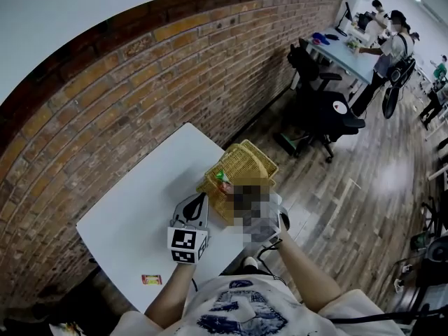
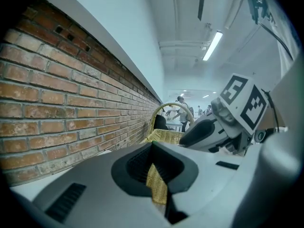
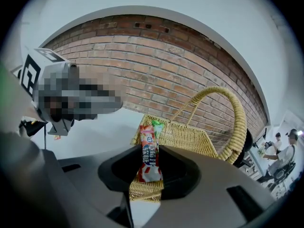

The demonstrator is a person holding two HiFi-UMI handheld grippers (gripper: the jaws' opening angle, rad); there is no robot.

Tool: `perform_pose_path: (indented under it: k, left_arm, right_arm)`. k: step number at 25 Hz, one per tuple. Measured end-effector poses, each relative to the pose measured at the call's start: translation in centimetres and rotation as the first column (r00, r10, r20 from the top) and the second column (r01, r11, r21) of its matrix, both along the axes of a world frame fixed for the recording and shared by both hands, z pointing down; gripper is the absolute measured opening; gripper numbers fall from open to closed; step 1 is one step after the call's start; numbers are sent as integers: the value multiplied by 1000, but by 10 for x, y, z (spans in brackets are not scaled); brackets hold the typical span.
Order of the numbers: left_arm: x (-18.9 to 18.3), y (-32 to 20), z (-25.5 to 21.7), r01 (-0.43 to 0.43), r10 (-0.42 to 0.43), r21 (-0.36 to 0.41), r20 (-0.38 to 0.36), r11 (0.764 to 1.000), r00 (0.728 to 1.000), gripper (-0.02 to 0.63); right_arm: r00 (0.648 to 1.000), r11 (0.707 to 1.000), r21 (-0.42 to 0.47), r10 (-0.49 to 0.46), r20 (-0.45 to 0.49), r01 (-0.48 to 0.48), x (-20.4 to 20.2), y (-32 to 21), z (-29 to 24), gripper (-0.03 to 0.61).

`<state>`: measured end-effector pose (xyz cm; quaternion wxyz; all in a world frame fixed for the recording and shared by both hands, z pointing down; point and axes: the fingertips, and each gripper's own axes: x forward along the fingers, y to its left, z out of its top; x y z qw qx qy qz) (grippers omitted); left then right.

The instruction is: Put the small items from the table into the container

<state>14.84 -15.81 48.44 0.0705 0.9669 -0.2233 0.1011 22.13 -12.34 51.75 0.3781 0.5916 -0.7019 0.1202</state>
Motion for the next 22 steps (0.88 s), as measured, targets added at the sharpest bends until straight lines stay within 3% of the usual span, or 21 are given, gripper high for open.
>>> perform_pose_path:
  k: [15,22]
  left_arm:
    - [1,0,7,5,-5,-20,5,1000,1000,48]
    - [-1,0,13,9,-9,-36,11,999,1000,48]
  right_arm:
    - [998,999,13,52,-29,-51,2,-3,1,126]
    - [998,996,55,66,13,-66,1,-6,-3,126]
